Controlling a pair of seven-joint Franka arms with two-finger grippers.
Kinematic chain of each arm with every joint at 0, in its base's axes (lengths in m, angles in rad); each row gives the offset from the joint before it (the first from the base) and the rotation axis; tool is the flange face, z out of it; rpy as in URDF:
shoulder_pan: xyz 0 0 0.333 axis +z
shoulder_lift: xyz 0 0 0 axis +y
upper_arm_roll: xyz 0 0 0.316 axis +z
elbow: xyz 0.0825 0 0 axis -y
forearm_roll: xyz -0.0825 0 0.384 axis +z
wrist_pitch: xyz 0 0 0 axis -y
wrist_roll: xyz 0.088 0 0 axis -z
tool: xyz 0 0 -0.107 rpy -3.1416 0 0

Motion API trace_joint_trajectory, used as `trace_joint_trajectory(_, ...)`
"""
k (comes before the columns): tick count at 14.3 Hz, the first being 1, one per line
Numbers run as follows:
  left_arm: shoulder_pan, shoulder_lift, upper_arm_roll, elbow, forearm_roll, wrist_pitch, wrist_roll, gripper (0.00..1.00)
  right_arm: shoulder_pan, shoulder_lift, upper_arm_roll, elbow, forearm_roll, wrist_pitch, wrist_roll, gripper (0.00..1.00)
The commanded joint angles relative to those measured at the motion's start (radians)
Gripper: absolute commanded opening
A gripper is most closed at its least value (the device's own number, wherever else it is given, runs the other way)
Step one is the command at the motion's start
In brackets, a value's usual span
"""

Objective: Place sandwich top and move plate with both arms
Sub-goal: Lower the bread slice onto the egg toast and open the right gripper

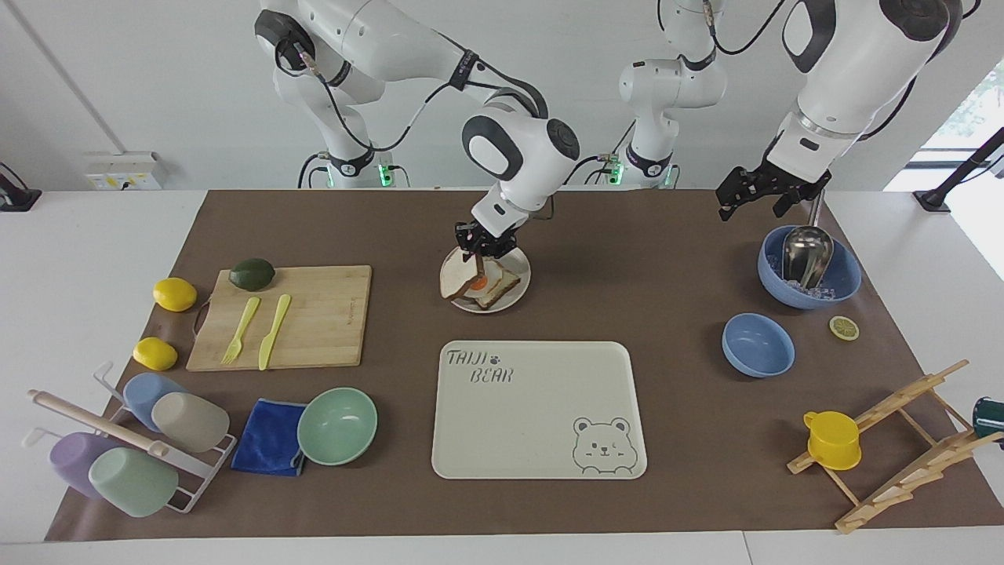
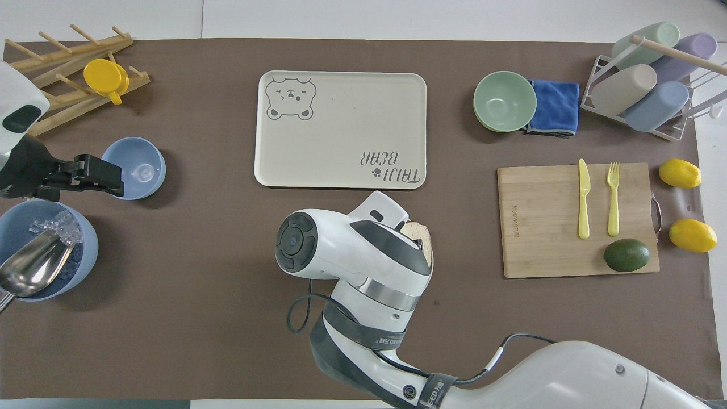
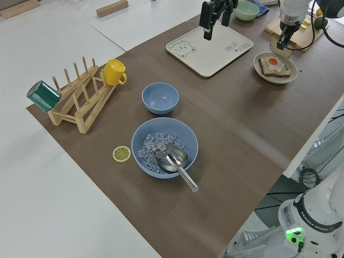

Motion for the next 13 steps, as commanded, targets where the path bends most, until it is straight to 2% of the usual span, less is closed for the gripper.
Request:
trace_joint_trajectory(1, 0.012, -0.026, -0.008, -0.026, 0.009, -0.006, 0.012, 1.0, -0.022, 0.001, 0.019, -0.028, 0.001, 0.029, 0.035, 0.0)
trace_joint_trajectory(13, 0.011, -0.027, -0.008, -0.026, 0.009, -0.006, 0.011, 1.0, 0.004, -0.006, 0.019, -0.034, 0.0, 0.08, 0.037, 0.0)
